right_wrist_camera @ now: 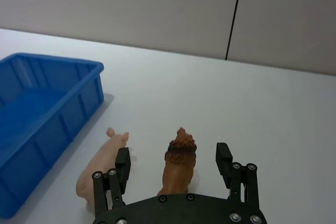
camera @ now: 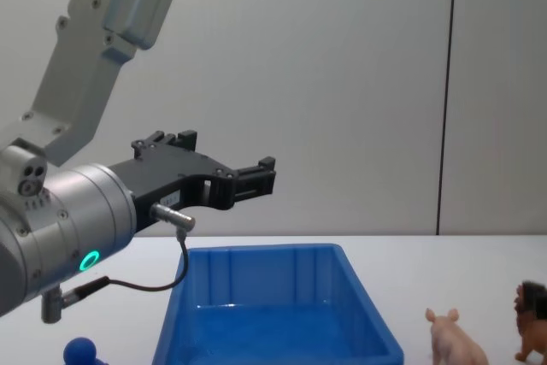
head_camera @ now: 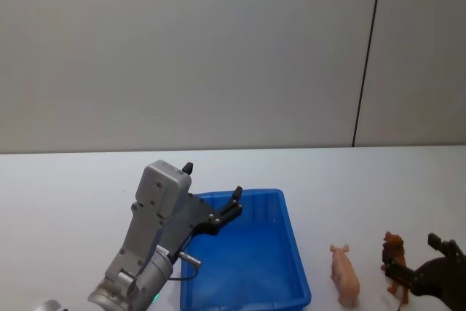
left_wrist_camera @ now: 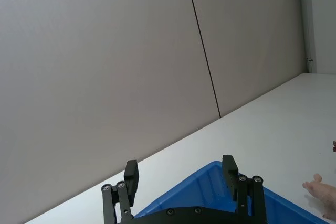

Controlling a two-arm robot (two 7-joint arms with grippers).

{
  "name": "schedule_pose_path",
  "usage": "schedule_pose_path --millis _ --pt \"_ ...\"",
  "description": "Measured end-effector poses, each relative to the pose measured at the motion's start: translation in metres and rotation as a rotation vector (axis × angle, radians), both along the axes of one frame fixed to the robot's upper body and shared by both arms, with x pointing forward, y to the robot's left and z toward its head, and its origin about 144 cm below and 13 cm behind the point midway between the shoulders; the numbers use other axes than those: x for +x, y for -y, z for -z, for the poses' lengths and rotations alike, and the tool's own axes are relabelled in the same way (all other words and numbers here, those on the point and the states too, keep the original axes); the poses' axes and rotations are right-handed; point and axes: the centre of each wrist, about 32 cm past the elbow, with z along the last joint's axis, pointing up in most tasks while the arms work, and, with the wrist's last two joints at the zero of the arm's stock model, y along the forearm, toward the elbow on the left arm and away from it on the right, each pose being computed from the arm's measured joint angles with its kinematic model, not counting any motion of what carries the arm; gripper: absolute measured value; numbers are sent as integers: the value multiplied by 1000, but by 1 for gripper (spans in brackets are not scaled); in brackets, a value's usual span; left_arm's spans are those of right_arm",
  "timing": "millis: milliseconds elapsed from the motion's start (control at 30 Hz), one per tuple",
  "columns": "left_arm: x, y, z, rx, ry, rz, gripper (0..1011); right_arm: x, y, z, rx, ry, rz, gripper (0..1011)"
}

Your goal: Pick up the two dolls from the table and place them into the box.

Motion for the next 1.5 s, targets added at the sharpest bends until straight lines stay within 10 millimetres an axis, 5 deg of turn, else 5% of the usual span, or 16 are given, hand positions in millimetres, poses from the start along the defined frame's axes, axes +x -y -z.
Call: schedule_pose_path --millis 433,867,1267,1500 --pt "0 0 0 0 0 0 1002 8 6 21 19 -118 -8 995" --pt "0 0 0 0 0 0 1001 16 6 35 64 -192 -25 678" --pt "0 0 0 0 0 0 1002 18 5 36 71 -181 -26 278" --pt "0 0 0 0 0 0 1002 18 2 27 46 -118 -31 257"
